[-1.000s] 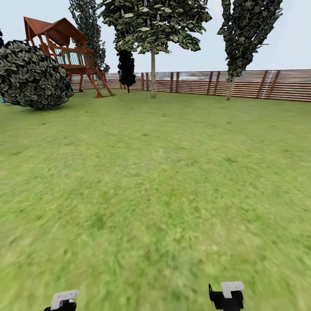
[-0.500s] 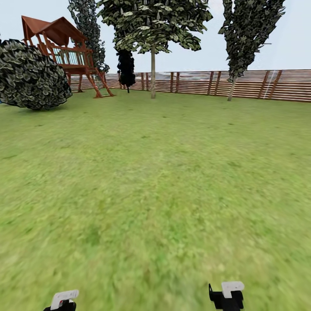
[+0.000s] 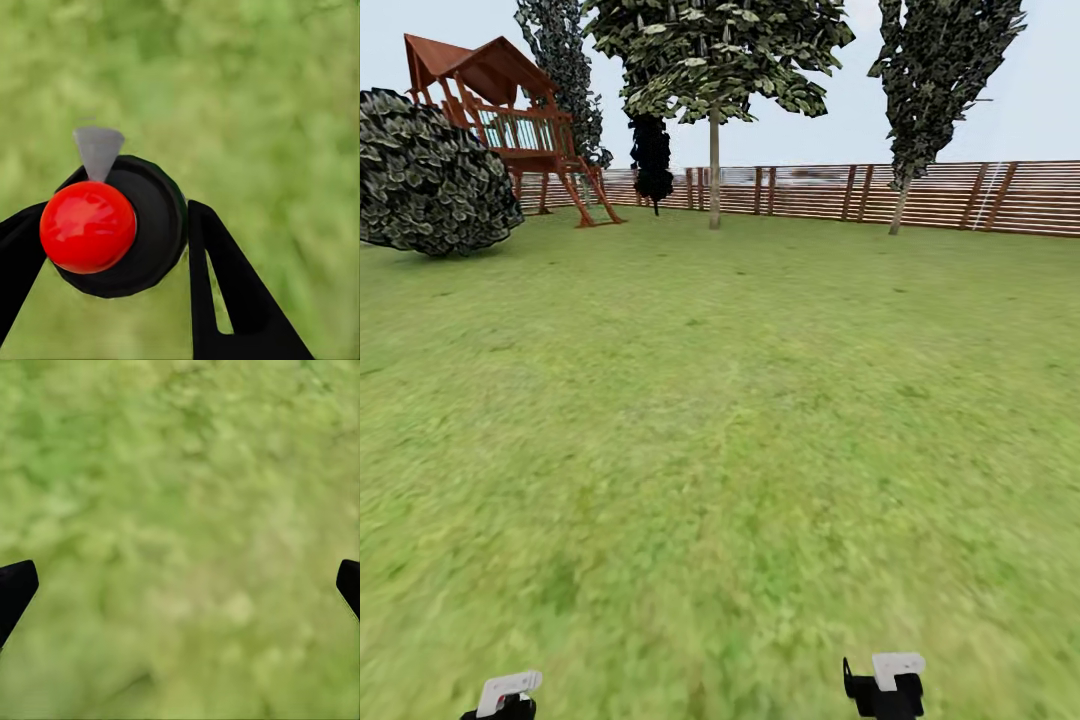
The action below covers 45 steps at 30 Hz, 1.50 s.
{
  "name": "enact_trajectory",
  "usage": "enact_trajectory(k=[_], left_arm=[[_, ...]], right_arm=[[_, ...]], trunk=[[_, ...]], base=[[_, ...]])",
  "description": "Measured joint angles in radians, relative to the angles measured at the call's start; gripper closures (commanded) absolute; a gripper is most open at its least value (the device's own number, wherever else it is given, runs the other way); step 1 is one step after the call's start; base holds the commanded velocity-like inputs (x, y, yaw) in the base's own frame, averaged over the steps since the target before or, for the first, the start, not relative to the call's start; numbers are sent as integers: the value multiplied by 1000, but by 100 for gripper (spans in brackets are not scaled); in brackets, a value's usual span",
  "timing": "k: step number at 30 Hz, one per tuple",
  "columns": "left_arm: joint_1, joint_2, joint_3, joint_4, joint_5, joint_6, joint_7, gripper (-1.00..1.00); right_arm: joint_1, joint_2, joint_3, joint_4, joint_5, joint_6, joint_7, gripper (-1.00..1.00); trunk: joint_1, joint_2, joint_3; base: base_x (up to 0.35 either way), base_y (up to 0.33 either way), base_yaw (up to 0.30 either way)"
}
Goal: In the garden, pick up the pesticide atomizer on the floor and spray pesticide onto both trees until each tree trunk is fully covered.
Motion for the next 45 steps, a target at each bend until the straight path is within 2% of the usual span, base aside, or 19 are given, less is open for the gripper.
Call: enact_trajectory(k=[45], left_arm=[[0, 0, 0, 0, 0, 0, 0, 100]], right_arm=[[0, 0, 0, 0, 1, 0, 0, -100]], trunk=[[0, 0, 0]], base=[[340, 0, 13]])
